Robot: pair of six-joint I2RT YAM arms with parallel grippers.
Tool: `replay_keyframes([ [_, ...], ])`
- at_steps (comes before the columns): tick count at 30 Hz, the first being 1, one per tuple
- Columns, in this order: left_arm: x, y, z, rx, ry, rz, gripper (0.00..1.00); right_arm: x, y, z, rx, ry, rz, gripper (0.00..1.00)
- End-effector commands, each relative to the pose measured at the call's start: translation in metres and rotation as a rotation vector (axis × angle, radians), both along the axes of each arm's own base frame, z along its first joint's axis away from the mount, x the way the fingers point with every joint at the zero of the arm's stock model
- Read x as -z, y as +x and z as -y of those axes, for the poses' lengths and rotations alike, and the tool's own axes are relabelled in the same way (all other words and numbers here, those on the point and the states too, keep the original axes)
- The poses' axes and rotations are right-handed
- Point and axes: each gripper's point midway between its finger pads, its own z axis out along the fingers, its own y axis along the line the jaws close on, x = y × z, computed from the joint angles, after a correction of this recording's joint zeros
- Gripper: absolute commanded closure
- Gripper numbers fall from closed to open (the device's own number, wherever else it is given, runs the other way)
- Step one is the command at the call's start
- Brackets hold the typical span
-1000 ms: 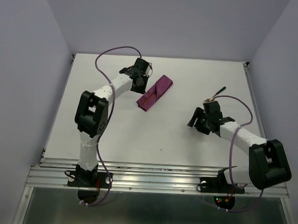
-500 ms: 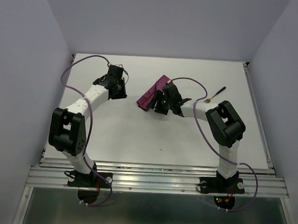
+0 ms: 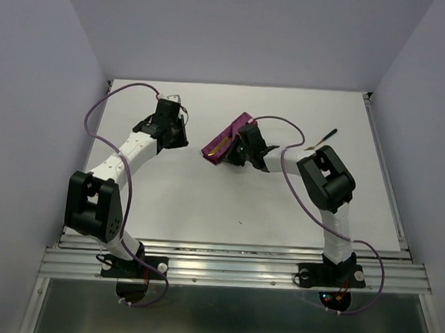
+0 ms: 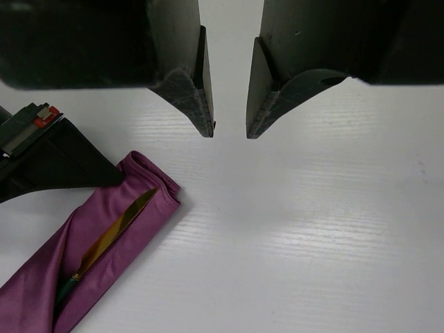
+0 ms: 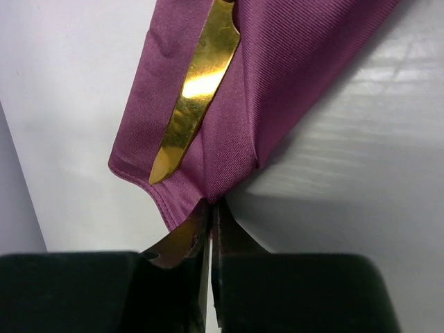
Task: Fold the napkin into a case and place the utensils inside
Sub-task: Move the smaller rectangle folded napkin to the center of the board, then stuff the knife into the folded napkin.
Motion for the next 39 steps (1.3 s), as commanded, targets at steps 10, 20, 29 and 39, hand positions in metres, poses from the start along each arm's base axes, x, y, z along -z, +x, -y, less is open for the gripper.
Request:
replay_keyframes([
  [10,0.01,-0.05,0.064,0.195,-0.126,-0.057,0.64,0.002,-0.075,0.052,-0.14,-0.143,-0.007,0.99],
  [20,0.028,-0.085,0.168,0.417,-0.181,-0.124,0.68,0.008,-0.122,0.082,-0.185,-0.181,-0.048,0.99],
  [29,0.059,-0.074,0.198,0.5,-0.101,-0.144,0.56,0.002,-0.128,0.087,-0.178,-0.179,-0.039,0.99],
  [39,0.086,-0.073,0.2,0.528,0.003,-0.181,0.51,0.004,-0.131,0.091,-0.175,-0.185,-0.043,0.99],
])
